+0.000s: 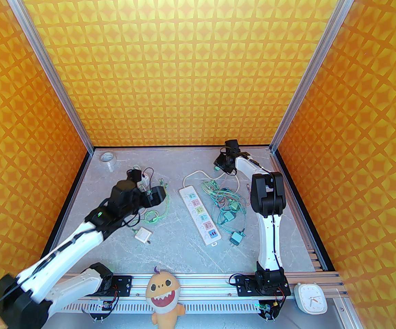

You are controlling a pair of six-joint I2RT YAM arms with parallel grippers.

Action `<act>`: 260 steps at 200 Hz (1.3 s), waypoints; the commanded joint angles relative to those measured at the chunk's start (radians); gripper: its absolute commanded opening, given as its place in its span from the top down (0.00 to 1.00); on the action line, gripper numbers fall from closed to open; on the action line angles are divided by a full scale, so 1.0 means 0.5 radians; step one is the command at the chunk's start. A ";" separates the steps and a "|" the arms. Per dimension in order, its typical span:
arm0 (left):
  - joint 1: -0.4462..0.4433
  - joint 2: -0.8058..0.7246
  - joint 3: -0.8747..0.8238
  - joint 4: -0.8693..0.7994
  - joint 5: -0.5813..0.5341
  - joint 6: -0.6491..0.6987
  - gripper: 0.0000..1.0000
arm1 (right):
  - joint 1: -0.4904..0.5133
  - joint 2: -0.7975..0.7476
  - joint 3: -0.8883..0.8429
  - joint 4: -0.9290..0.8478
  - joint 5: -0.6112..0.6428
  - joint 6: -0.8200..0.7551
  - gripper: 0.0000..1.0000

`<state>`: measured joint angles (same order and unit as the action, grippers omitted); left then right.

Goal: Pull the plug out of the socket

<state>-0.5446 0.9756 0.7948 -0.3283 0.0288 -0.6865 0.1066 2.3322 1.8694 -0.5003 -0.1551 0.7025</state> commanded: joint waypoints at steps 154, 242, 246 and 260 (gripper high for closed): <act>-0.005 -0.186 -0.102 -0.273 -0.247 0.035 0.01 | -0.045 -0.429 -0.372 0.201 -0.449 0.263 0.02; 0.018 -0.142 -0.098 -0.283 -0.266 0.051 0.01 | 0.054 -0.905 -0.726 0.263 -0.480 0.145 0.02; 0.022 -0.138 -0.099 -0.285 -0.266 0.051 0.01 | 0.066 -0.927 -0.744 0.271 -0.487 0.131 0.01; 0.048 -0.112 -0.102 -0.299 -0.276 0.057 0.01 | 0.119 -1.004 -0.822 0.306 -0.496 0.081 0.02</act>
<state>-0.5400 0.9031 0.7372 -0.4606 -0.0830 -0.6754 0.1196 1.9175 1.5131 -0.3847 -0.3927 0.8043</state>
